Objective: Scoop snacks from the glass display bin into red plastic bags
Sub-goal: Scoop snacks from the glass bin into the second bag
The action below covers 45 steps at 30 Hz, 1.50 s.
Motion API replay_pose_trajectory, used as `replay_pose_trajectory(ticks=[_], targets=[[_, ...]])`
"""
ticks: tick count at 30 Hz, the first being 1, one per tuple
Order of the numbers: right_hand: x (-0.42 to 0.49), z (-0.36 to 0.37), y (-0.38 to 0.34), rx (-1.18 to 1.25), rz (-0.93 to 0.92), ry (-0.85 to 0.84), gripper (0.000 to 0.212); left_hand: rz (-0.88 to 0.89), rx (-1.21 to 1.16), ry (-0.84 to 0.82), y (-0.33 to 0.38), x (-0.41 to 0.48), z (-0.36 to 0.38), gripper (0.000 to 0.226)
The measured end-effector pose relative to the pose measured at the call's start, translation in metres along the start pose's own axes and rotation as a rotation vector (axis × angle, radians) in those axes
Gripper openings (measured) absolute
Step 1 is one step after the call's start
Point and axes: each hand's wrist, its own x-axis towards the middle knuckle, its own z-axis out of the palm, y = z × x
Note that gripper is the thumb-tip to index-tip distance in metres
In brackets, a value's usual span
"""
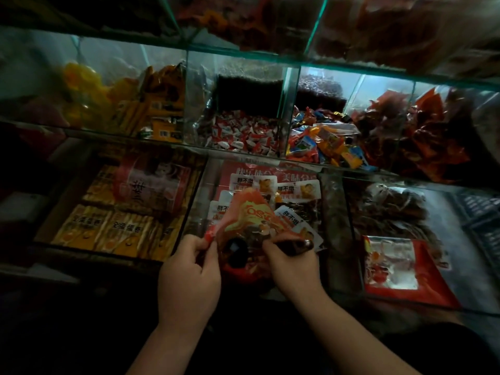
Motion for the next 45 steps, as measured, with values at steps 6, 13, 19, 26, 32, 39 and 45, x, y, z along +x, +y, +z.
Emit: replay_pose_trajectory(ticks=[6, 13, 19, 26, 32, 39, 45], targets=[[-0.011, -0.037, -0.01, 0.275, 0.088, 0.097, 0.009, -0.045, -0.053, 0.037, -0.006, -0.006, -0.006, 0.021], [-0.021, -0.062, -0.02, 0.504, 0.209, 0.119, 0.009, -0.001, -0.005, -0.045, 0.014, 0.004, -0.007, 0.023], [-0.038, -0.085, -0.029, 0.626, 0.245, 0.129, 0.007, 0.022, 0.031, -0.055, 0.024, 0.006, -0.015, 0.037], [-0.061, -0.103, -0.047, 0.506, 0.111, 0.13, 0.022, 0.451, 0.085, -0.084, 0.049, -0.008, -0.003, 0.03], [-0.07, -0.118, -0.065, 0.504, 0.087, 0.153, 0.019, 0.47, 0.044, -0.219, 0.079, -0.01, 0.023, 0.036], [-0.079, -0.129, -0.09, 0.616, 0.06, 0.108, 0.023, 0.301, 0.313, -0.408, 0.074, 0.016, 0.058, 0.056], [-0.077, -0.136, -0.096, 0.647, 0.024, 0.038, 0.029, 0.375, 0.221, -0.306, 0.091, 0.024, 0.066, 0.044]])
